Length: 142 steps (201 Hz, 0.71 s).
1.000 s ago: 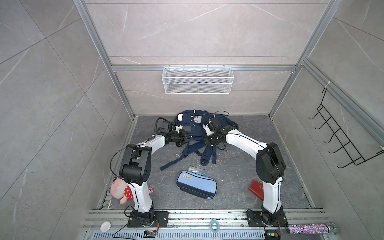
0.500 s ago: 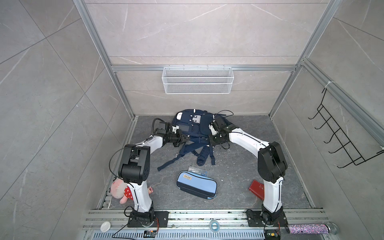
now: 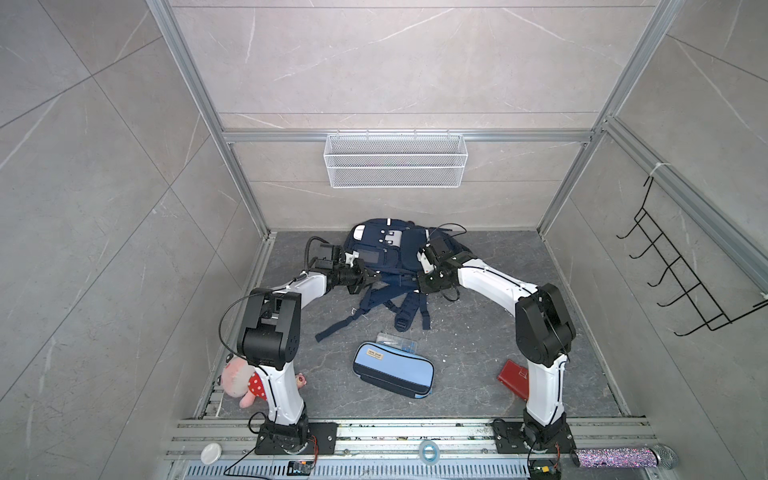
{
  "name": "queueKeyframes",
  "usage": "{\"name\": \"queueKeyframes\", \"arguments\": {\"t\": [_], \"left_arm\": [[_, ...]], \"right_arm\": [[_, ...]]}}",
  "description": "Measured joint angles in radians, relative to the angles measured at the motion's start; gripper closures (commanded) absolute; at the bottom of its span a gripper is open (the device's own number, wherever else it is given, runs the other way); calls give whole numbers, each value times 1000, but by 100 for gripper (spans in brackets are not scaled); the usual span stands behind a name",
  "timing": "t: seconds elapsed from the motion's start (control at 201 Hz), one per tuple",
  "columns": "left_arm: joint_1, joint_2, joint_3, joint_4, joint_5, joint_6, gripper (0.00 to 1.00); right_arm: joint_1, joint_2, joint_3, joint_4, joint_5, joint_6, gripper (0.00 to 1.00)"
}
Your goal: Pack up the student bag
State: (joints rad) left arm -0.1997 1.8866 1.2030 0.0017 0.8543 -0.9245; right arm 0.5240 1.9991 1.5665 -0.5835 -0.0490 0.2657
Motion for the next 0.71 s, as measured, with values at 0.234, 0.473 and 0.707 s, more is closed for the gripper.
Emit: {"name": "queueKeyframes", "arguments": {"t": [0.234,0.473,0.707], "left_arm": [[28,0,-2,-4,-11,-2,100],[40,1,10,-37,-10,25,100],[41,1,26,-90,-11,73,100]], "right_arm": [[-68,-92,-105,12,1,14,100],[-62,-114,-95,17,-89,-78,46],[23,-105,-16,13,-166,-128,37]]}}
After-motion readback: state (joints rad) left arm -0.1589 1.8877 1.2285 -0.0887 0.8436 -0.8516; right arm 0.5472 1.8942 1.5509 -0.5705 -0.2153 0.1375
